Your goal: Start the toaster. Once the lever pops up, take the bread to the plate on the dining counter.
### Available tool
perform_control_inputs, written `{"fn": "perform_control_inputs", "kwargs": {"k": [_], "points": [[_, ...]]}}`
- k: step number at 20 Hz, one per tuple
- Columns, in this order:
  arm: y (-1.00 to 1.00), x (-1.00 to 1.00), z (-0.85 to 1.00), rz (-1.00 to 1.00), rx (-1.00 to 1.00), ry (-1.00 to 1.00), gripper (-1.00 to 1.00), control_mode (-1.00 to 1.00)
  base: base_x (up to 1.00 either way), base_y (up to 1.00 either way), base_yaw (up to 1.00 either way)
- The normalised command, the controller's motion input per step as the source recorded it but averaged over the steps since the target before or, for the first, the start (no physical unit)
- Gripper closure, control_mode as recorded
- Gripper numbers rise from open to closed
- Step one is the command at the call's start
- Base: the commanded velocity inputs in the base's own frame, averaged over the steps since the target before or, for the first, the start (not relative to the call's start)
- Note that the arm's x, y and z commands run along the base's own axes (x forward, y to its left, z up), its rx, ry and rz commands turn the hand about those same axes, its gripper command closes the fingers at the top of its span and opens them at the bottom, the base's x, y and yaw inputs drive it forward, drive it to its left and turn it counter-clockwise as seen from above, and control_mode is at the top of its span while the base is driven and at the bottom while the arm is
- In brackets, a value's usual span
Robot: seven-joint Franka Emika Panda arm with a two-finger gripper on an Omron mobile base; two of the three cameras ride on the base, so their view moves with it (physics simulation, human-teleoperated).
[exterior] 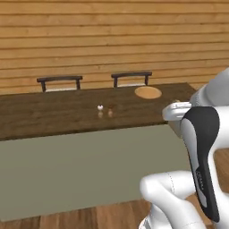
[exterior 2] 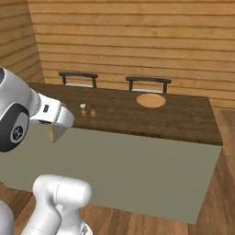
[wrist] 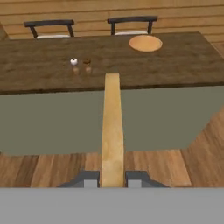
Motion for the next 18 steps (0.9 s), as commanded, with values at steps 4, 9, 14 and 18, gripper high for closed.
{"fn": "perform_control_inputs", "kwargs": {"k": [4,9,14,18], "points": [[0.0,0.0,0.0,0.0,0.0,0.0,1.0,1.0,0.65,-0.65,0.17],[0.0,0.0,0.0,0.0,0.0,0.0,1.0,1.0,0.72,-0.43,-0.04],[0.0,0.0,0.0,0.0,0.0,0.0,1.0,1.0,0.59,-0.48,-0.16],[0.0,0.0,0.0,0.0,0.0,0.0,1.0,1.0,0.4,-0.5,-0.14]]}}
